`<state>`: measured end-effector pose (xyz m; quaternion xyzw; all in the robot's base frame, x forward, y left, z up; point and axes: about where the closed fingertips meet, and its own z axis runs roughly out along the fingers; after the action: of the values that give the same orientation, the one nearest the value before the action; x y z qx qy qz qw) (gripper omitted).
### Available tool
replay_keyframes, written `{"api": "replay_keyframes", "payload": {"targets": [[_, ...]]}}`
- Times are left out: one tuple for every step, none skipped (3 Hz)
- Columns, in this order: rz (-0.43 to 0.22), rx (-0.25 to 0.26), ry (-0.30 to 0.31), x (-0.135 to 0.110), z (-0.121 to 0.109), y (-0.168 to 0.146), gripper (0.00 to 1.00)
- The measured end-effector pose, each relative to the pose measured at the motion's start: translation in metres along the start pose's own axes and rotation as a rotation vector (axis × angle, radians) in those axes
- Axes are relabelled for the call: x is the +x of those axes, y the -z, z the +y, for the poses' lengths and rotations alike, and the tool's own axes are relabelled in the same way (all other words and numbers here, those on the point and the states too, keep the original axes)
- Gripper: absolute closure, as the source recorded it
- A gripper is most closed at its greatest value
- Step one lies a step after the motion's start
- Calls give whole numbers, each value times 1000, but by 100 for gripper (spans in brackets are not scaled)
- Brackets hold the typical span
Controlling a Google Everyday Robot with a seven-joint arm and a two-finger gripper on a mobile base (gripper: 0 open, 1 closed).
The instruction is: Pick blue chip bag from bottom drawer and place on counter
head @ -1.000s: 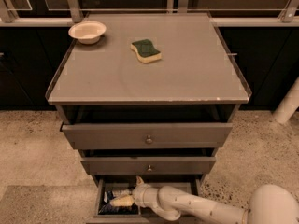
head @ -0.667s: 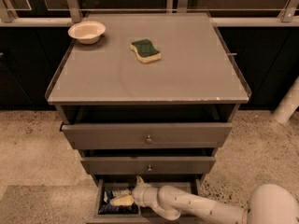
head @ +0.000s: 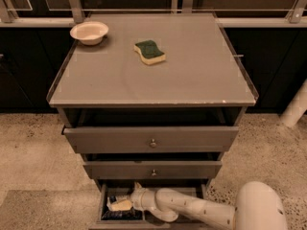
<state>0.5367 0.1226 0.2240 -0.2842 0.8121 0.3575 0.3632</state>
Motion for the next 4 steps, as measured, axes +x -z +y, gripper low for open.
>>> {"api": "replay_keyframes", "payload": {"targets": [[36, -16, 17, 6, -4, -25, 0], [74, -17, 29, 17, -5, -44, 0], [103, -20, 19, 28, -2, -51, 0], [133, -8, 19, 38, -2, -54, 0]]}}
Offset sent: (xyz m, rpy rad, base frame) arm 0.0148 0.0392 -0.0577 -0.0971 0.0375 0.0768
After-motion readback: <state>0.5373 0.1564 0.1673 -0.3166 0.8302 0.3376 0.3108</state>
